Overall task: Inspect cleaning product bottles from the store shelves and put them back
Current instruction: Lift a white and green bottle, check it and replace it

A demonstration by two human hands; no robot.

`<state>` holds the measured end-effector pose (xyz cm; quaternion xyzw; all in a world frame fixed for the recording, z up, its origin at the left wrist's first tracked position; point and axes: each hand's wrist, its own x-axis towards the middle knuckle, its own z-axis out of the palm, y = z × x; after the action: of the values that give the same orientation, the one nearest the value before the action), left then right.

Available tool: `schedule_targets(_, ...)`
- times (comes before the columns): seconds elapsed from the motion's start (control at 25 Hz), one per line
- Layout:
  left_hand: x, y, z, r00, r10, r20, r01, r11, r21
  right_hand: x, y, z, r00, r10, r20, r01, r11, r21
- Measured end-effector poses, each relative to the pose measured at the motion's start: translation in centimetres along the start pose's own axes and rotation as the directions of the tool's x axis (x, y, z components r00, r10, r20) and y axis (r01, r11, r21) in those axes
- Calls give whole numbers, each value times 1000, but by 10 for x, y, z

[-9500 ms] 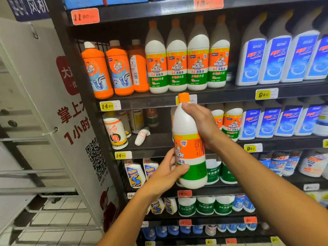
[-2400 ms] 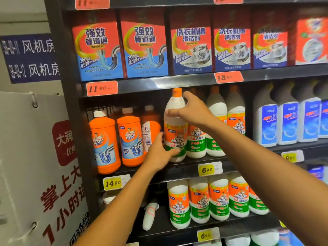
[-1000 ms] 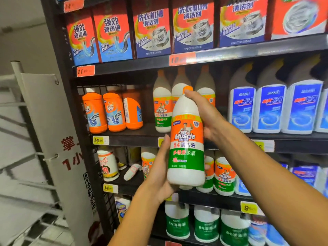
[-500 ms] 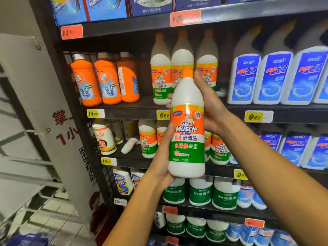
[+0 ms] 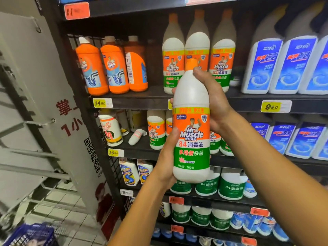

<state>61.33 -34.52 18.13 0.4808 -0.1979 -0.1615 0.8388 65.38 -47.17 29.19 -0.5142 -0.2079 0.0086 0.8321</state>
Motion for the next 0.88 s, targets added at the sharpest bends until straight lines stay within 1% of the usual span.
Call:
schedule_targets(0.04, -1, 1, -1, 1000, -21, 18, 21, 999, -31, 2, 1, 2, 1000, 18, -19, -18, 1000, -13)
schedule_targets(0.12, -2, 6, -3, 994, -91, 64, 98, 988, -118, 7, 2, 6, 993, 99, -66, -100, 995, -13)
schedule_targets(0.2, -3, 11, -3, 974, -160, 163, 197, 950, -244, 10, 3, 6, 980, 177, -95, -176, 984, 15)
schedule_targets(0.24, -3, 12, -4, 957, -163, 238, 237, 916, -323, 10, 3, 6, 976, 200, -87, -197, 979, 46)
schedule_targets(0.32, -1, 6, -6, 922, -111, 370, 292, 829, -478, 11, 6, 8, 973, 220, -62, -212, 970, 118)
schedule_targets(0.4, 4, -5, -10, 903, -109, 415, 343, 764, -547, 12, 10, 13, 976, 206, -69, -196, 972, 130)
schedule_targets(0.44, 6, -8, -13, 899, -149, 411, 366, 771, -521, 13, 9, 16, 978, 190, -86, -180, 977, 114)
schedule_targets(0.48, 8, -10, -16, 906, -192, 376, 363, 810, -461, 14, 6, 19, 980, 170, -107, -162, 983, 82)
schedule_targets(0.52, 10, -8, -21, 926, -230, 299, 336, 863, -376, 14, 2, 22, 981, 140, -135, -137, 990, 26)
schedule_targets(0.56, 12, -6, -28, 954, -240, 182, 284, 917, -281, 15, -3, 24, 980, 97, -173, -107, 993, -50)
schedule_targets(0.6, 13, -3, -36, 978, -202, 52, 209, 960, -186, 15, -7, 25, 975, 41, -218, -73, 987, -142)
schedule_targets(0.64, 14, 0, -41, 991, -128, -41, 123, 986, -116, 14, -10, 26, 966, -20, -258, -43, 971, -235)
schedule_targets(0.68, 14, 3, -43, 995, -39, -90, 34, 998, -56, 13, -11, 27, 955, -79, -286, -17, 948, -318)
schedule_targets(0.72, 13, 6, -41, 994, 40, -105, -40, 999, 4, 12, -10, 29, 944, -127, -304, 1, 924, -383)
schedule_targets(0.8, 14, 8, -28, 984, 124, -127, -105, 984, 146, 12, -7, 31, 926, -176, -334, 8, 894, -447)
schedule_targets(0.84, 15, 7, -22, 976, 145, -164, -109, 972, 209, 13, -5, 31, 922, -177, -344, 1, 891, -454)
schedule_targets(0.88, 15, 6, -19, 965, 155, -210, -103, 966, 236, 13, -5, 31, 927, -159, -339, -12, 893, -450)
